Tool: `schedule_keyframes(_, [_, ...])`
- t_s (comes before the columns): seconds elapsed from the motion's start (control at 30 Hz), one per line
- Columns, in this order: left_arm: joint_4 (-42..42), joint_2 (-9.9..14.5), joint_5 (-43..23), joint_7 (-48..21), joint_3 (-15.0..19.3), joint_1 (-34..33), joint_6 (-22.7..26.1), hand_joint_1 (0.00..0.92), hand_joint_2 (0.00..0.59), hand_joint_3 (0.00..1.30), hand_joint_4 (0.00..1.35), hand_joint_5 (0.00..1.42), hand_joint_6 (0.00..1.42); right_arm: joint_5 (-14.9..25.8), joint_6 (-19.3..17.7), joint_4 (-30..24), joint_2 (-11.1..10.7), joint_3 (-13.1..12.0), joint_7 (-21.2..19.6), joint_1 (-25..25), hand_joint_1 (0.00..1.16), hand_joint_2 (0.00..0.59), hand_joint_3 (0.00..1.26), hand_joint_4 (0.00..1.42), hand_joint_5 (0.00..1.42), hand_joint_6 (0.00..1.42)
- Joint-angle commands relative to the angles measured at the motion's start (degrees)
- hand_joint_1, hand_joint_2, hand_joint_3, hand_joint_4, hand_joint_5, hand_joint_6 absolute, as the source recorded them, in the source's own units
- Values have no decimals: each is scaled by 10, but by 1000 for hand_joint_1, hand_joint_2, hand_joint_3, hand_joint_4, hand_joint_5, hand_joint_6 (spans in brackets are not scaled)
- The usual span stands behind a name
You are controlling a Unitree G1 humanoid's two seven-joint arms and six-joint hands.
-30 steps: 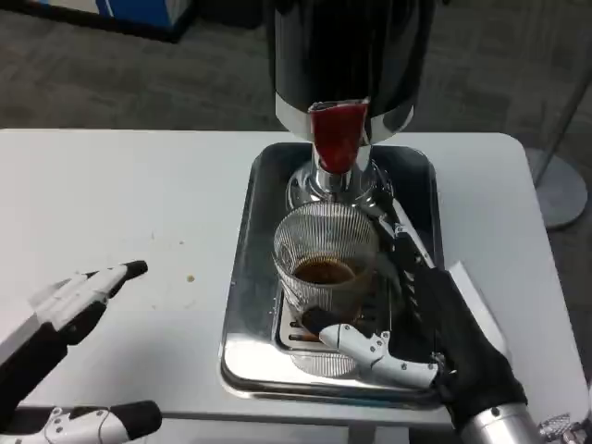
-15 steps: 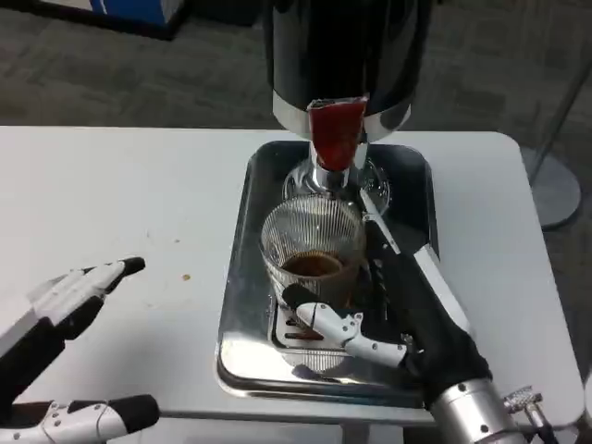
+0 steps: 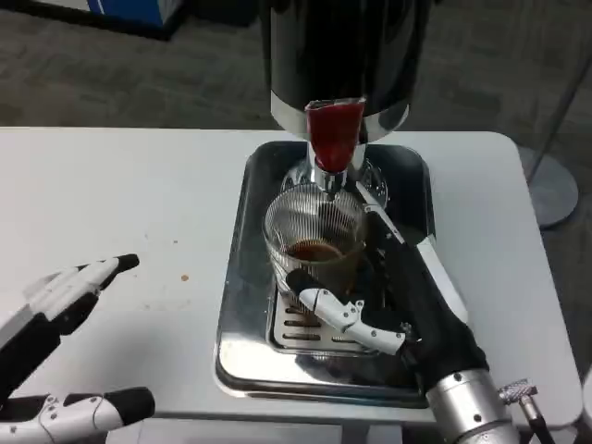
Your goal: Grasp the cup under the faucet to collect the drink, then remove the cup.
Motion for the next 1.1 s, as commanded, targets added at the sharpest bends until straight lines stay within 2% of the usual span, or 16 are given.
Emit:
schedule_keyframes(0.03, [7,5,-1,-5,-3,2,3,0,61,39,0,0,0,-6,3,9,-2,-6,-7,13,813,310,161,306,339,231])
schedule_keyframes(0.47, [10,4,0,-4,-7,-2,5,0,68,39,0,0,0,-12,-2,3,-6,-20,-20,33,818,276,282,380,443,293])
schedule_keyframes(0.67, [12,4,1,-3,-10,-6,6,0,68,39,0,0,0,-15,0,-2,-6,-28,-30,37,836,269,396,432,507,378])
schedule_keyframes(1.1, [10,1,2,-2,-13,-6,9,0,68,39,0,0,0,-22,3,-4,-6,-35,-47,38,919,235,530,559,687,619])
